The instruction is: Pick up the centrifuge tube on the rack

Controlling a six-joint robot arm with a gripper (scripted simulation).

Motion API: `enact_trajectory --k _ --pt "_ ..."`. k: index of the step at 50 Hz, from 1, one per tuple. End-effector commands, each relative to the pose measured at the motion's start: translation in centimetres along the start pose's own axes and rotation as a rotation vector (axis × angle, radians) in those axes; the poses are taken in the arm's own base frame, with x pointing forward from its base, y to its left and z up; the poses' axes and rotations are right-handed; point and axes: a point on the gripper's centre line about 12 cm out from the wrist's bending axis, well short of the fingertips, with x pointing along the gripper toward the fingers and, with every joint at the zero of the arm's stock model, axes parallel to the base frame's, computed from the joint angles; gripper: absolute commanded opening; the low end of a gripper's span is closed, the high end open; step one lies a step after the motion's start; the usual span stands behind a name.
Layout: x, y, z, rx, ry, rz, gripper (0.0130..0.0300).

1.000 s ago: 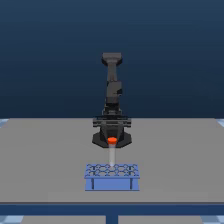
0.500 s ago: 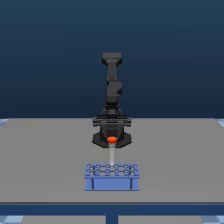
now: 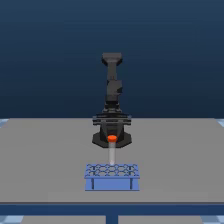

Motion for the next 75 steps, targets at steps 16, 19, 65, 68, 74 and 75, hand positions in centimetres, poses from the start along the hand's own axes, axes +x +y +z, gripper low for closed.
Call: enact_trajectory --k 16,19,65,68,74,75 --pt "-0.5 0.0 0.8 -0.004 0.001 0.0 0.013" --pt "-0.7 0.0 1.2 -0.004 0.001 0.0 0.013" --pt "-1.7 0.0 2.9 -0.004 0.001 0.0 0.013" --pt "-1.7 0.0 2.9 -0.004 0.001 0.0 0.013" --pt "-1.7 0.0 2.9 -0.004 0.001 0.0 0.013" --pt "-1.7 0.0 2.9 -0.004 0.001 0.0 0.013"
